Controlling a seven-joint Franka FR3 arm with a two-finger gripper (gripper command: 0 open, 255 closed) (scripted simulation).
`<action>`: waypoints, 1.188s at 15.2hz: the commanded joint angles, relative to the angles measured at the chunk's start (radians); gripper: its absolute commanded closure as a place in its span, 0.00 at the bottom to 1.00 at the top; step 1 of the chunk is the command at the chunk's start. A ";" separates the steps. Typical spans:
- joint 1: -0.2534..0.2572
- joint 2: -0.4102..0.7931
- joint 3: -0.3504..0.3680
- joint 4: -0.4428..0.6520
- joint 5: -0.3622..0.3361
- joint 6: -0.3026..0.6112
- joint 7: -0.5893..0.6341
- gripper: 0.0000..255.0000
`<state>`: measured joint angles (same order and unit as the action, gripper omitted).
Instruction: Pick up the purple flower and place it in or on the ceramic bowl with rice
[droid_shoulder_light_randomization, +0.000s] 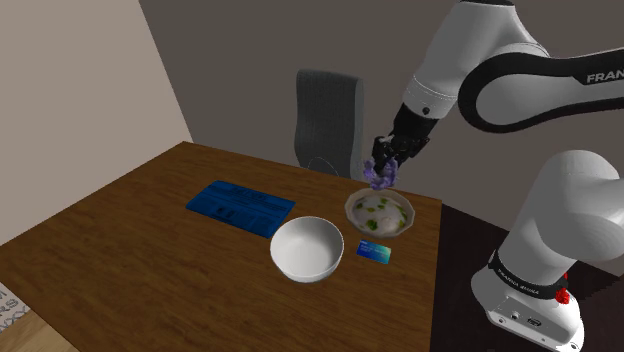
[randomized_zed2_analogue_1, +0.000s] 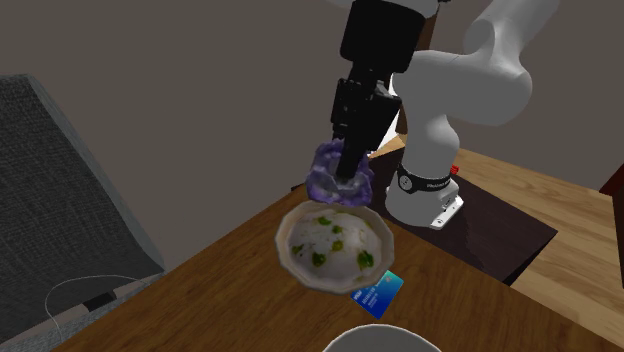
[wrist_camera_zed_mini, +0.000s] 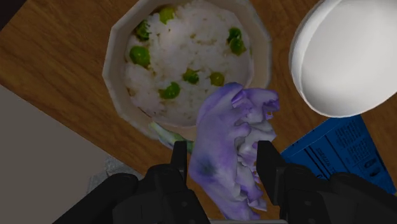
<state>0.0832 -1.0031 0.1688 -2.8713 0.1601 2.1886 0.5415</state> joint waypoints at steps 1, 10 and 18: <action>0.003 0.001 0.003 -0.026 0.004 0.027 -0.001 1.00; 0.018 0.049 0.021 -0.128 0.026 0.176 -0.002 1.00; 0.025 0.088 0.029 -0.169 0.038 0.256 -0.002 1.00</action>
<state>0.1082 -0.9162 0.1977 -3.0399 0.1979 2.4426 0.5392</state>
